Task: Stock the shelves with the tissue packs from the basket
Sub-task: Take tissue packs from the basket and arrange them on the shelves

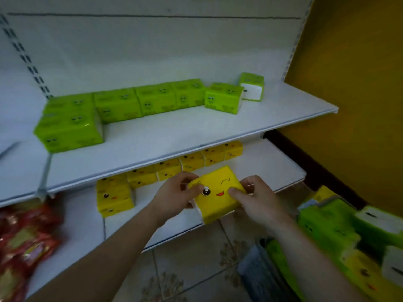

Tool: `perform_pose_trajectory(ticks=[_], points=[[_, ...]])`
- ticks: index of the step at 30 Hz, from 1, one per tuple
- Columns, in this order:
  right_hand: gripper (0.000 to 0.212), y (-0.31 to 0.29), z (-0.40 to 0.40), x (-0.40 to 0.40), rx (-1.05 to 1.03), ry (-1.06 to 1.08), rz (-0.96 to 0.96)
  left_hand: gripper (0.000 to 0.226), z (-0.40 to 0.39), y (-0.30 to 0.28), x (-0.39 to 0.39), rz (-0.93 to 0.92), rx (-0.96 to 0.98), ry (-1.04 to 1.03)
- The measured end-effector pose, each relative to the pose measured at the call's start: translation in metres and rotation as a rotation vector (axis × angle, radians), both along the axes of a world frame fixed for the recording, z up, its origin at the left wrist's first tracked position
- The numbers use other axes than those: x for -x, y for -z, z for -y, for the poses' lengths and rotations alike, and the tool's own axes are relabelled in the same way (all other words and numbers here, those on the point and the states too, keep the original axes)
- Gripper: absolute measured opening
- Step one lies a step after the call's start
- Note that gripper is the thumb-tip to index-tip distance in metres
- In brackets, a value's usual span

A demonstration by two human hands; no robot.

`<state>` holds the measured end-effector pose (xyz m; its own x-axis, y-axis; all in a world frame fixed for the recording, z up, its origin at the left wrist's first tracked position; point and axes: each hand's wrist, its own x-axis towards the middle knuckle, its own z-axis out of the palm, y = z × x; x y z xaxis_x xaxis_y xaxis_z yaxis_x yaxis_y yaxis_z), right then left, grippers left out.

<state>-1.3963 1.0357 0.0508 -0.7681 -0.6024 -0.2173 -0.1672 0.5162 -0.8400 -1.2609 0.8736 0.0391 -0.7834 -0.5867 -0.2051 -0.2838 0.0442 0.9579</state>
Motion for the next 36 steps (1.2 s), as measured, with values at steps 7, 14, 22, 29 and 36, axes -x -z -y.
perform_pose_trajectory(ticks=[7, 14, 22, 29, 36], points=[[0.024, 0.088, 0.129, -0.057, 0.054, -0.089, -0.038, 0.038, 0.059, 0.082, -0.073, 0.055, -0.202, -0.595], [0.035, 0.172, 0.197, -0.098, -0.029, -0.220, -0.017, 0.043, 0.099, 0.148, -0.113, 0.224, 0.082, -0.549], [0.049, 0.231, 0.240, -0.158, -0.097, -0.523, -0.062, 0.048, 0.128, 0.200, -0.163, 0.427, 0.168, -0.554], [0.048, 0.252, 0.258, -0.161, -0.152, -0.565, -0.227, 0.042, 0.151, 0.217, -0.168, 0.499, 0.282, -0.523], [0.057, 0.234, 0.248, -0.149, -0.191, -0.623, -0.235, 0.075, 0.150, 0.199, -0.166, 0.616, 0.288, -0.475]])
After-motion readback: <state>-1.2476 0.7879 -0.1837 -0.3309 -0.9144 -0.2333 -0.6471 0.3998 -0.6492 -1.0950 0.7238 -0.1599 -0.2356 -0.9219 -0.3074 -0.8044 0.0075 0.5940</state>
